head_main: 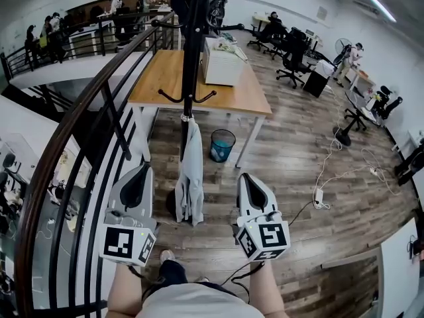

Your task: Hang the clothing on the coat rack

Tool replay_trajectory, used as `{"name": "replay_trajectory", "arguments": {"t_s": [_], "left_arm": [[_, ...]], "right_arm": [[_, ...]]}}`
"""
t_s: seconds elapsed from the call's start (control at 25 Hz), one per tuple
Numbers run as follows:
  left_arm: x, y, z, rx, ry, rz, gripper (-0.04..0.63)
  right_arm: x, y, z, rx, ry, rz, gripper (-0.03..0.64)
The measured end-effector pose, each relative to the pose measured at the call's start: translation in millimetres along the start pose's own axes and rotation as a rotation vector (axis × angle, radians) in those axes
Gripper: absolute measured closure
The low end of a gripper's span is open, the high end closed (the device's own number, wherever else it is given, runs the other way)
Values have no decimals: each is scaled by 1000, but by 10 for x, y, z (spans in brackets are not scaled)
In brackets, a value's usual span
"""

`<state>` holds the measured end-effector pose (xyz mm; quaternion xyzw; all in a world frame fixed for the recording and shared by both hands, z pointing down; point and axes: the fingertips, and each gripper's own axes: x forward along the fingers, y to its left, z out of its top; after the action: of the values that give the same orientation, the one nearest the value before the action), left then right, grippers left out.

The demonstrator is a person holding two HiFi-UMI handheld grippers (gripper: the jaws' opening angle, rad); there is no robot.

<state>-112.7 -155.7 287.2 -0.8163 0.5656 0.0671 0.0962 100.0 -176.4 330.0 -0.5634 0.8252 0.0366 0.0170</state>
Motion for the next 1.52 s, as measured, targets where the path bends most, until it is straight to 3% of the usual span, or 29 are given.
{"name": "replay_trajectory", "arguments": {"t_s": [0.44, 1.0, 1.52], "left_arm": [[-185, -184, -27, -19, 17, 10, 586], [-272, -247, -21, -19, 18, 9, 586], [-230, -186, -63, -14, 23, 13, 586]], "right_arm": [[-301, 68, 124, -10, -52, 33, 617], [-463, -4, 95, -5, -50, -22, 617], [-347, 30, 53, 8, -50, -13, 617]]}}
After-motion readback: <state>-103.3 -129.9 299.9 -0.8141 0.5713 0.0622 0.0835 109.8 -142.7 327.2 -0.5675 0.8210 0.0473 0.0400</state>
